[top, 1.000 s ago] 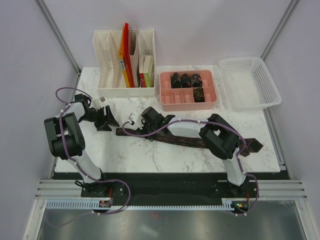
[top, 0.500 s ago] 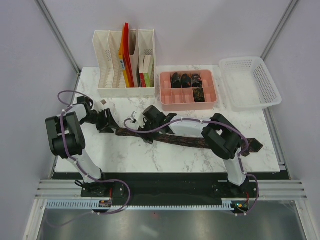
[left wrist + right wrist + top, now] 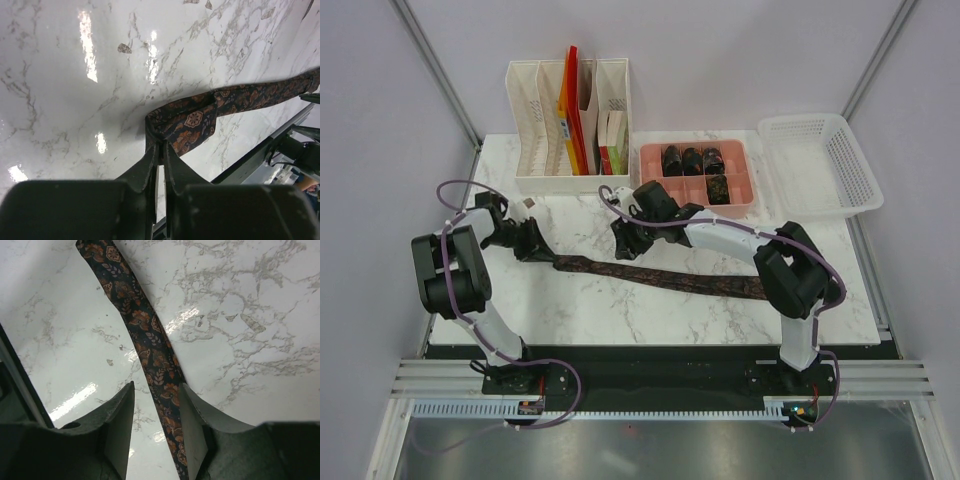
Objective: Roll the ties
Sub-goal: Roll the tie at the center of the board.
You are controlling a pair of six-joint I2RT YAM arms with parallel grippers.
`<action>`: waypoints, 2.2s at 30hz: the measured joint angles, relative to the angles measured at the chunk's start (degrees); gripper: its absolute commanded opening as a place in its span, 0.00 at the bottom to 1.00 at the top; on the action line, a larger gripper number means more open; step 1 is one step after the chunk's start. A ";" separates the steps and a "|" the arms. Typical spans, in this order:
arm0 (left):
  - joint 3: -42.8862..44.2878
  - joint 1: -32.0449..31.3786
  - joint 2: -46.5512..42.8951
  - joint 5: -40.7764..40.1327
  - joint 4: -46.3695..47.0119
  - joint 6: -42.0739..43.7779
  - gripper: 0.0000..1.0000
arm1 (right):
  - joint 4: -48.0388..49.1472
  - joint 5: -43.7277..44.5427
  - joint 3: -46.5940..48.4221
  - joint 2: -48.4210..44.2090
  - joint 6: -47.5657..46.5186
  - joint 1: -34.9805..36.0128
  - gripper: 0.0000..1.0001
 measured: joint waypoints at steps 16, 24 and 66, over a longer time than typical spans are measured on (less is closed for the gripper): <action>2.08 -8.44 -10.75 -4.07 -0.94 -0.02 0.02 | 4.57 -12.70 -2.80 1.73 18.75 -4.42 0.26; 4.04 -17.49 -12.55 -9.57 -2.78 -0.94 0.02 | 8.35 -15.63 -5.53 5.57 24.76 -4.94 0.37; -0.13 -35.01 -1.70 -9.60 13.86 -28.30 0.05 | 24.30 -19.37 -19.65 1.05 44.00 -10.40 0.43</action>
